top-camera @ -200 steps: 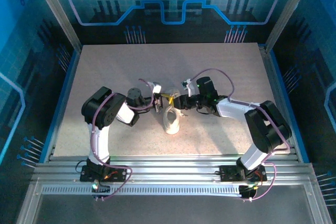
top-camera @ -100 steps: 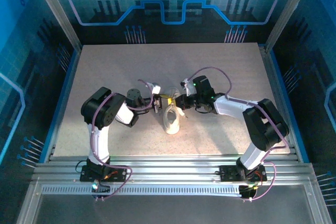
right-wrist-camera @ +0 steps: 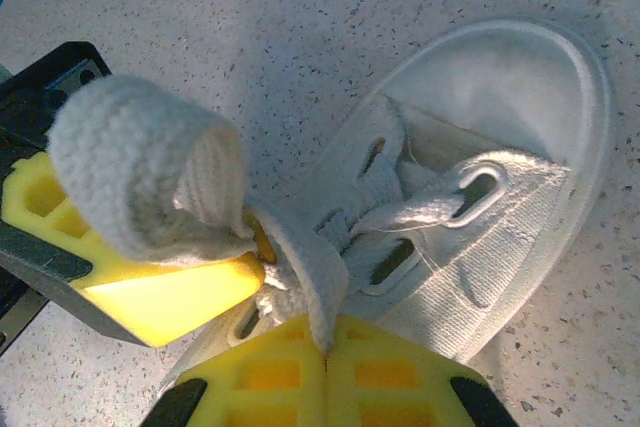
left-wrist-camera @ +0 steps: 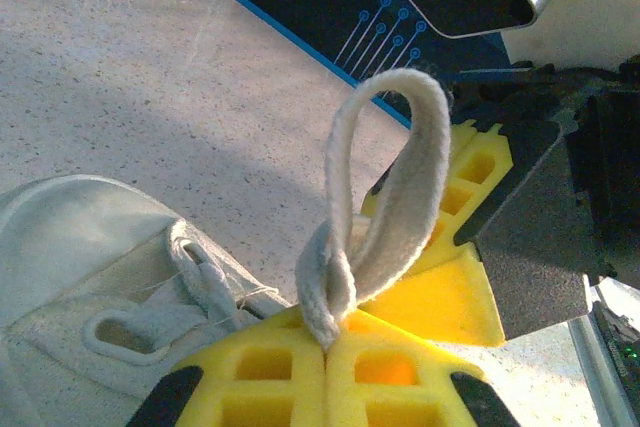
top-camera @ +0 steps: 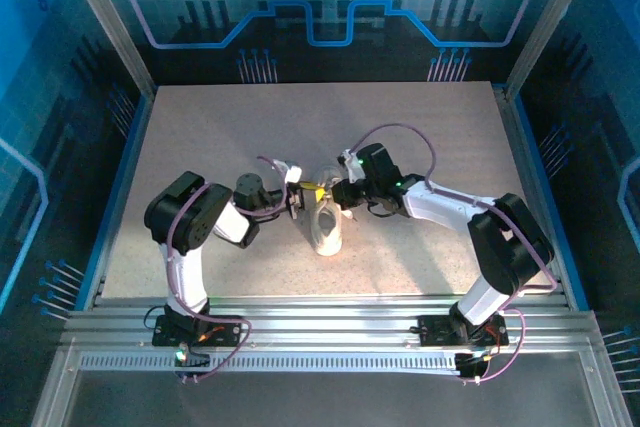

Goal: Tie the shoes

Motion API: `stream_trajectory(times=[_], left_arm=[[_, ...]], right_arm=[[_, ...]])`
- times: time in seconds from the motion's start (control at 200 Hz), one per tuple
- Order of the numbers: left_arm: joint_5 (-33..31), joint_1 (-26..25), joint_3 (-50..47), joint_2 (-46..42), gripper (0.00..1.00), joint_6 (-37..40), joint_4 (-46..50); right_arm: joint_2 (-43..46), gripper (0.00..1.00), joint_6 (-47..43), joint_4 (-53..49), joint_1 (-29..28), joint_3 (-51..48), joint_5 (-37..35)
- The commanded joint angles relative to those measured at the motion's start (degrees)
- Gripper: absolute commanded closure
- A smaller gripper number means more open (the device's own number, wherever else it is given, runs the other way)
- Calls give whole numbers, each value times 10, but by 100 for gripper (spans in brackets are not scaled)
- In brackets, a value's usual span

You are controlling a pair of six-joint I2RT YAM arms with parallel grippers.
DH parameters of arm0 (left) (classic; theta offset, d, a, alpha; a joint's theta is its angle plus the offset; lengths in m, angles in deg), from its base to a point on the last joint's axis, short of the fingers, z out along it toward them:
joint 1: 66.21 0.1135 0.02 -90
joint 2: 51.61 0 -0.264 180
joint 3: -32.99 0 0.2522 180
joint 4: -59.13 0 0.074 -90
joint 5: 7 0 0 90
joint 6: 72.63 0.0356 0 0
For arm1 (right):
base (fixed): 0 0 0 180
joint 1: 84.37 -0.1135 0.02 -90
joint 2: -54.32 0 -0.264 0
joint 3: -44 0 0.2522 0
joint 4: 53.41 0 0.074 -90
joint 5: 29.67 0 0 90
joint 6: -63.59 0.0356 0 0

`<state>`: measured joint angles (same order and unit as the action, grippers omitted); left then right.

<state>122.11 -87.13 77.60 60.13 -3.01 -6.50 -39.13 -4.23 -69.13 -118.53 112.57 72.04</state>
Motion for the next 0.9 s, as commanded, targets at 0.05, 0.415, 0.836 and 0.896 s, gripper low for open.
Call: stream_trajectory(times=[0.05, 0.415, 0.836, 0.896], left_arm=[[-10, -12, -11, -25, 100, 29, -8], [-11, -25, -9, -21, 100, 26, -9], [-3, -25, -2, -16, 100, 21, -8], [0, -25, 1, -13, 100, 21, -9]], right_arm=[[-13, 92, 11, -13, -16, 16, -46], [-9, 78, 58, 36, -16, -12, -104], [51, 73, 60, 103, -14, -69, -83], [66, 67, 60, 107, -10, -79, -56]])
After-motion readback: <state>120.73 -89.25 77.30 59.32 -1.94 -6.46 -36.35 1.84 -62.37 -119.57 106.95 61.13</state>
